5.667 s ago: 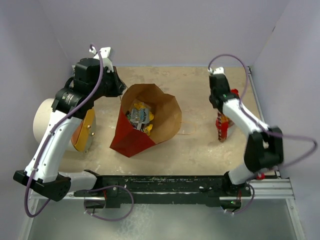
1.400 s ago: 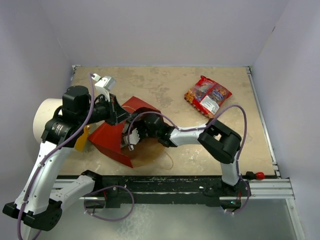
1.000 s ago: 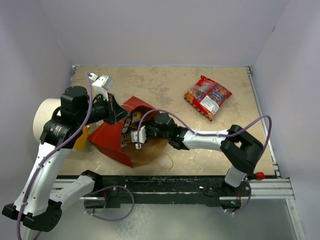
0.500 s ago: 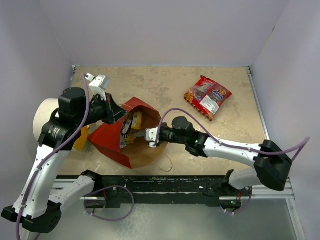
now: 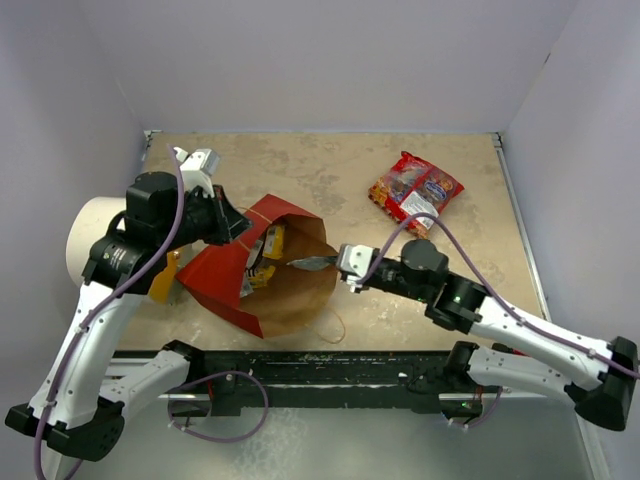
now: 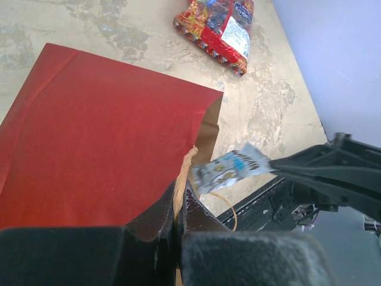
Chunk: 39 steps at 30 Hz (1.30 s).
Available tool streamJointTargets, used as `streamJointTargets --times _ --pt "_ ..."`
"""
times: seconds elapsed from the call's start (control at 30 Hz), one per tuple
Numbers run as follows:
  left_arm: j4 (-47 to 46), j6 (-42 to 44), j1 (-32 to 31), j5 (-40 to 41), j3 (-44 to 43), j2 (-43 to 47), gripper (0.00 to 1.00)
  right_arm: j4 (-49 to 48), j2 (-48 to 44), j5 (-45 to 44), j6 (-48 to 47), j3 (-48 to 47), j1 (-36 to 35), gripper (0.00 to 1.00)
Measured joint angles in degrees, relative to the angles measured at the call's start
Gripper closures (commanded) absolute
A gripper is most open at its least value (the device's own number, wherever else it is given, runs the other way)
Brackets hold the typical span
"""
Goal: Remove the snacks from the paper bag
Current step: Place the snack at the center of the board.
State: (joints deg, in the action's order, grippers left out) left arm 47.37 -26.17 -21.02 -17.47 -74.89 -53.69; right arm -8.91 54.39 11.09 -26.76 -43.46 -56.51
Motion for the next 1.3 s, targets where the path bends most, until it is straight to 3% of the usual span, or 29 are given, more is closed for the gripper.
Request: streamJointTargets --times 0.17,0.47,0.63,0.77,0.93,1.3 --pt "0.4 -0.2 0.0 0.5 0.0 -0.8 1.00 7.6 -7.6 -7.3 4.0 -1.1 0.0 1.00" --pt "1.5 0.2 0.0 1.9 0.0 -2.5 1.00 15.8 -11.0 -30.6 10.0 -4.6 1.1 1.00" --pt "3.0 0.4 0.0 3.3 -0.5 -3.4 1.00 18.1 -10.7 -42.7 17.2 -4.6 7.6 1.00" --pt "3.6 0.8 0.0 3.8 -1.4 -3.3 1.00 17.9 -10.1 -47.5 24.4 -3.3 14.9 1.00" --pt "3.8 0.8 0.0 3.8 -1.9 -3.4 1.00 18.2 -5.4 -48.9 34.3 -2.5 26.4 1.00" --pt "3.8 0.6 0.0 2.7 -1.9 -3.5 1.00 8.0 5.5 -36.0 43.4 3.0 51.0 1.00"
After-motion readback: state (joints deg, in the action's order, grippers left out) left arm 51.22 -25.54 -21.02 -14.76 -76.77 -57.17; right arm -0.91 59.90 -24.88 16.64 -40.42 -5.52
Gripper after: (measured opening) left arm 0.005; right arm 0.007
